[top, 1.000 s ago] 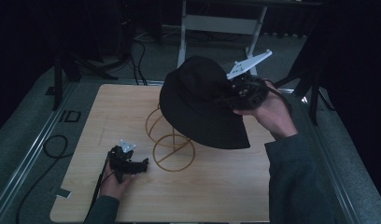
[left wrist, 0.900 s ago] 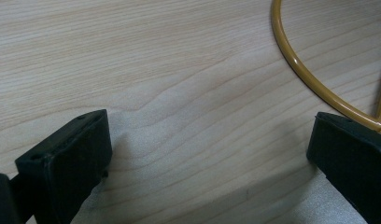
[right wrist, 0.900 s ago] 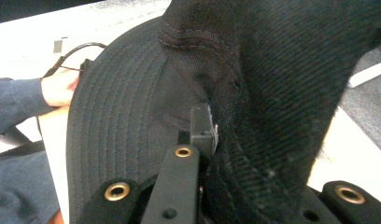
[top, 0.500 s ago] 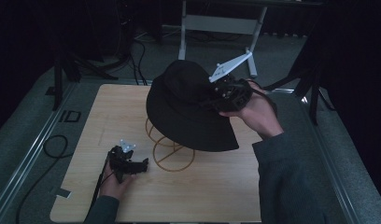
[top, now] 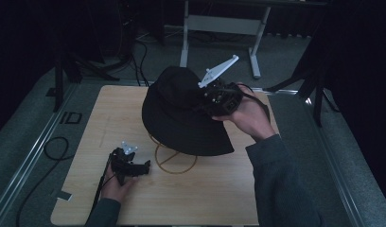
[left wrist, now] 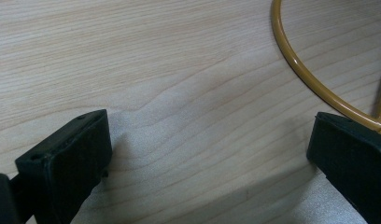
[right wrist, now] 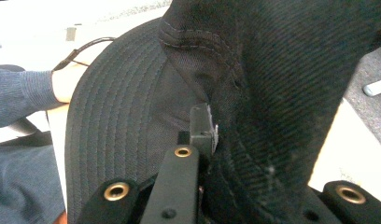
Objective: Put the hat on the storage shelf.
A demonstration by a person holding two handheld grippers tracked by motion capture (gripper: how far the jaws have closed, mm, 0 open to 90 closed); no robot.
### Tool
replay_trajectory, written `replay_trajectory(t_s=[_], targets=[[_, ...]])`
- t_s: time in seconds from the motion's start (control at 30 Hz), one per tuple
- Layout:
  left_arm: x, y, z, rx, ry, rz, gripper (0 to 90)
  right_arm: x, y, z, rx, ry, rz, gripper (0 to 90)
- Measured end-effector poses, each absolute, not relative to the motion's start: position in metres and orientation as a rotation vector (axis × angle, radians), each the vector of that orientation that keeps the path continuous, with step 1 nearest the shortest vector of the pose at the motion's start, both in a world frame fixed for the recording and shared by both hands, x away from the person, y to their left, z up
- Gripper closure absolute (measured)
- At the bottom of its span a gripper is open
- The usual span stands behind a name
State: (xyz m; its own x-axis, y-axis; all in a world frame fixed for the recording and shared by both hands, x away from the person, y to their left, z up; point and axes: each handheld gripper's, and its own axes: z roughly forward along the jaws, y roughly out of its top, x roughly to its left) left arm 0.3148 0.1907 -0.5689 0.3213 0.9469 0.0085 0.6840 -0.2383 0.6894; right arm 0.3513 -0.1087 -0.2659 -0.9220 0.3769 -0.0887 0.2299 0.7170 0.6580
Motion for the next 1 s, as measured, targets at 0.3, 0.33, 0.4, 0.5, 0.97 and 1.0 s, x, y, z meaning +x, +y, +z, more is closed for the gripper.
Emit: replay_trajectory(t_s=[0.3, 0.33, 0.4, 0.5, 0.97, 1.0], targets=[[0.315, 0.191, -0.569, 2.007, 1.433, 0.585, 0.3, 0.354, -0.097, -0.275, 0.489, 2.719, 0.98, 86.9], [0.315, 0.191, -0.569, 2.006, 1.433, 0.586, 0.3, 0.355, -0.097, -0.277, 0.488, 2.723, 0.986, 86.9], [0.315, 0.191, -0.569, 2.007, 1.433, 0.584, 0.3, 0.355, -0.096, -0.278, 0.487, 2.725, 0.985, 86.8], [0.315, 0.191, -0.569, 2.009, 1.432, 0.585, 0.3, 0.353, -0.093, -0.28, 0.468, 2.741, 0.996, 86.6], [0.315, 0.191, -0.569, 2.008, 1.433, 0.584, 0.3, 0.353, -0.078, -0.291, 0.424, 2.815, 0.968, 76.5], [0.315, 0.191, -0.569, 2.008, 1.433, 0.584, 0.3, 0.354, -0.077, -0.292, 0.431, 2.813, 0.967, 75.5]])
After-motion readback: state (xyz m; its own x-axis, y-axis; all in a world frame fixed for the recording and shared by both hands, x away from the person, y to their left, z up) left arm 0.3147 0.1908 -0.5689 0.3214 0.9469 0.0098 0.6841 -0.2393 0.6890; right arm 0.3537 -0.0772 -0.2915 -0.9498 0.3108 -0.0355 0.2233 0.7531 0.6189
